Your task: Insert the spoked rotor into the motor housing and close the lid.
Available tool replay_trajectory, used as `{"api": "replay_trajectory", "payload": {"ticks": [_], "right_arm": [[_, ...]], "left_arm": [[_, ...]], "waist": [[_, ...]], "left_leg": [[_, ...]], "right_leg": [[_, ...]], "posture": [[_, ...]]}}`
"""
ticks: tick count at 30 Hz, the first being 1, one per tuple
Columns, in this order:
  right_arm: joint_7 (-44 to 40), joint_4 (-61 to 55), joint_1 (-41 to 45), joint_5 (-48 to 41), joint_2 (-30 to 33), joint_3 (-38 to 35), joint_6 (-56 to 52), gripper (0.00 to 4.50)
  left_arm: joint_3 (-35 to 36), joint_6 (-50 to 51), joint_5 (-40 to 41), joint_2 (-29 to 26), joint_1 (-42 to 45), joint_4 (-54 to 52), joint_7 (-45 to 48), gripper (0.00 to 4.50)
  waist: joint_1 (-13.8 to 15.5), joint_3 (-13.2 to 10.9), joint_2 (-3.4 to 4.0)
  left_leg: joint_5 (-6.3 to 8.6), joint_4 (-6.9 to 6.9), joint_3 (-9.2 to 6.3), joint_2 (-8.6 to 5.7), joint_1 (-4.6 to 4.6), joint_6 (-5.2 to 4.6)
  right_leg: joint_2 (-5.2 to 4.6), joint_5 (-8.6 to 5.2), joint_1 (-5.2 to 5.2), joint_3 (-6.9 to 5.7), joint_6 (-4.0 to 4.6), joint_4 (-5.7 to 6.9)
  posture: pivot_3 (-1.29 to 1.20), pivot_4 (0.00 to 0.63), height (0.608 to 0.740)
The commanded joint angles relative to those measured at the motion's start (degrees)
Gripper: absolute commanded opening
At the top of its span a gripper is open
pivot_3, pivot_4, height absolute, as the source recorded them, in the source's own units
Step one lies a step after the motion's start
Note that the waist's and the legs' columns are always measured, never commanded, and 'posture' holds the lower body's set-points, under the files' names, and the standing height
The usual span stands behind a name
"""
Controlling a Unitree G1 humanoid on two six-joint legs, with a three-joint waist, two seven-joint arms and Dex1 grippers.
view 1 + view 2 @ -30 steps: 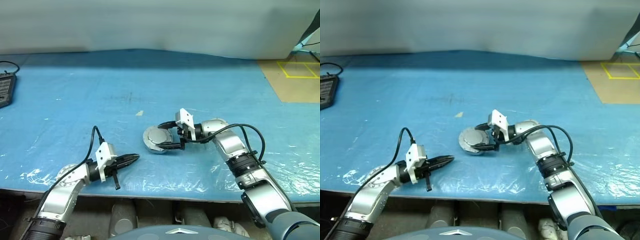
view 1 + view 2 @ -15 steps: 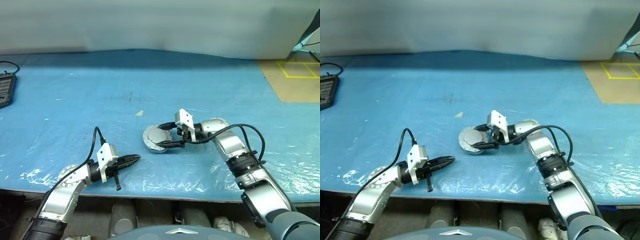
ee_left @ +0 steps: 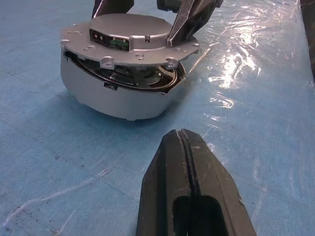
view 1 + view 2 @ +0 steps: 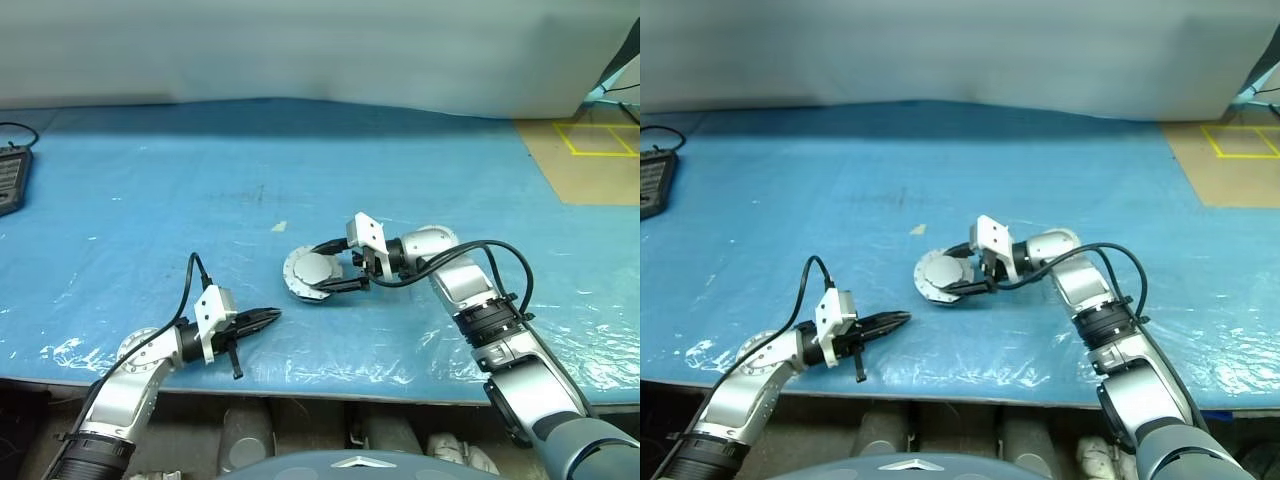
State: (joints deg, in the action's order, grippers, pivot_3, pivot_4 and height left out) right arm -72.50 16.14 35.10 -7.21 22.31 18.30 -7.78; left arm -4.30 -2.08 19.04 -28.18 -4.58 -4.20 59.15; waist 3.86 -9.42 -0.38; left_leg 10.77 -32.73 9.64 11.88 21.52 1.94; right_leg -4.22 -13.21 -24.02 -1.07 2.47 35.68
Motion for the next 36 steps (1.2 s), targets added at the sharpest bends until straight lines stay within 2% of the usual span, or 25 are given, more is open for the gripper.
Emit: {"api": "replay_trajectory", "payload": {"ticks": [1, 19, 29, 36], "right_arm": [[0.3, 1.0, 1.3, 1.1, -0.4, 0.6, 2.8, 2.96], [0.5, 9.1, 4.8, 4.4, -0.4, 1.2, 6.4, 2.96], [0.1, 11.2, 3.6, 5.5, -0.3, 2.5, 6.6, 2.96], [1.3, 13.5, 3.2, 7.3, -0.3, 3.7, 6.8, 2.96]], "left_arm": [[-0.1, -0.9, 0.2, 0.0, -0.1, -0.8, 0.0, 0.00], [-0.1, -0.8, 0.2, 0.0, -0.4, -1.2, -0.4, 0.00], [-0.1, -0.6, 0.1, 0.2, -0.2, -1.2, -1.1, 0.00], [2.1, 4.7, 4.4, 4.0, 4.2, -3.0, -5.9, 0.00]], "waist": [[0.0, 0.0, 0.00], [0.0, 0.0, 0.00], [0.0, 0.0, 0.00], [0.1, 0.0, 0.00]], "left_leg": [[0.00, 0.00, 0.00, 0.00, 0.00, 0.00], [0.00, -0.08, 0.00, 0.00, -0.05, 0.00], [0.00, -0.09, 0.00, 0.01, -0.19, -0.01], [0.01, -0.06, 0.00, 0.02, -0.65, 0.00]], "right_leg": [[0.00, 0.00, 0.00, 0.00, 0.00, 0.00], [0.00, 0.00, 0.05, 0.01, 0.00, 0.09], [-0.01, 0.00, 0.20, 0.01, 0.00, 0.07], [-0.03, 0.00, 0.71, 0.01, 0.00, 0.01]], "posture": [[0.00, 0.150, 0.740], [0.00, 0.150, 0.740], [0.00, 0.150, 0.740], [0.00, 0.150, 0.740]]}}
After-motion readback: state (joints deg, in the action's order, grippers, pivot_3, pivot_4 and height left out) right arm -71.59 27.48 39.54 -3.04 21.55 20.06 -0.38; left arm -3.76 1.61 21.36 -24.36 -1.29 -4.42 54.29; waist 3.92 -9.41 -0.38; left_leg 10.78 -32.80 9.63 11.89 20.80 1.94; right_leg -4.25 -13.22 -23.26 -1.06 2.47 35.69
